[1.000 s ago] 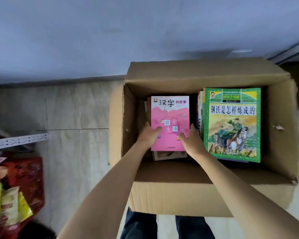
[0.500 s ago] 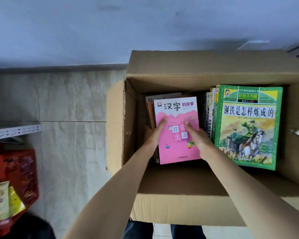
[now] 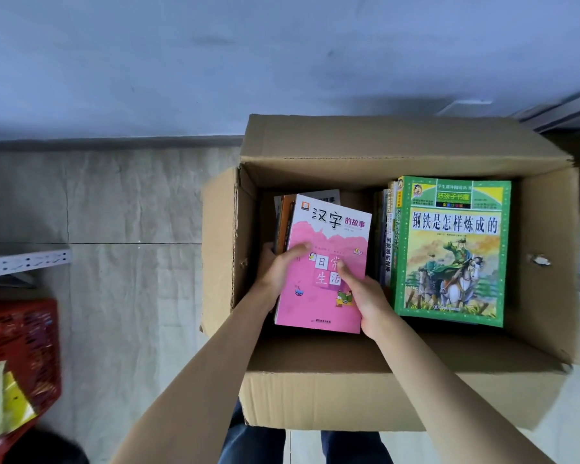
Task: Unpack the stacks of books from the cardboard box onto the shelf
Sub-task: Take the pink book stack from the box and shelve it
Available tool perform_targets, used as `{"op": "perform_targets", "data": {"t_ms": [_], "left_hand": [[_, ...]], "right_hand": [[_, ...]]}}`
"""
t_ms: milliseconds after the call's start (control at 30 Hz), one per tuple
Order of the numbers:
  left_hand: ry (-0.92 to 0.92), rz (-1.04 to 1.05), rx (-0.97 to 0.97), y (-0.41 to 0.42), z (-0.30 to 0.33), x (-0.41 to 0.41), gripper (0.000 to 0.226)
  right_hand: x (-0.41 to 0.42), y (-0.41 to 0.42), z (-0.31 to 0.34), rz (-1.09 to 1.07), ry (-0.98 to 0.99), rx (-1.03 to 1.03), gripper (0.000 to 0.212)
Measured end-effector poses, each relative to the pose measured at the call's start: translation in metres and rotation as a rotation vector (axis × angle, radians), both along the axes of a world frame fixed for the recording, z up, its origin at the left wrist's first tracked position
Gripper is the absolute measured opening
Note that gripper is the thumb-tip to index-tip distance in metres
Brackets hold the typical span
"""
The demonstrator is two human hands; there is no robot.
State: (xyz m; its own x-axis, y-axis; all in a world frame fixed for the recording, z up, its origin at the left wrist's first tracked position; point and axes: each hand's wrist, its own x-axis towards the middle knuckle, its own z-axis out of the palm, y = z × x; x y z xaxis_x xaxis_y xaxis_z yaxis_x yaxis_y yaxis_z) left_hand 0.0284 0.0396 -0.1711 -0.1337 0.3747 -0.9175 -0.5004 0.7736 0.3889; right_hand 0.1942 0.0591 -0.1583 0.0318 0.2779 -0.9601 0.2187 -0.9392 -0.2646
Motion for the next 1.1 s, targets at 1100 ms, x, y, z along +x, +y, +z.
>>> {"op": "perform_targets", "data": {"t_ms": [1100], "left_hand": [[0.128, 0.171, 0.414, -0.050, 0.306, -0.031, 0.091]], "right_hand": [[-0.016, 0.017, 0.314, 0.369, 0.430, 0.321, 0.066]]}}
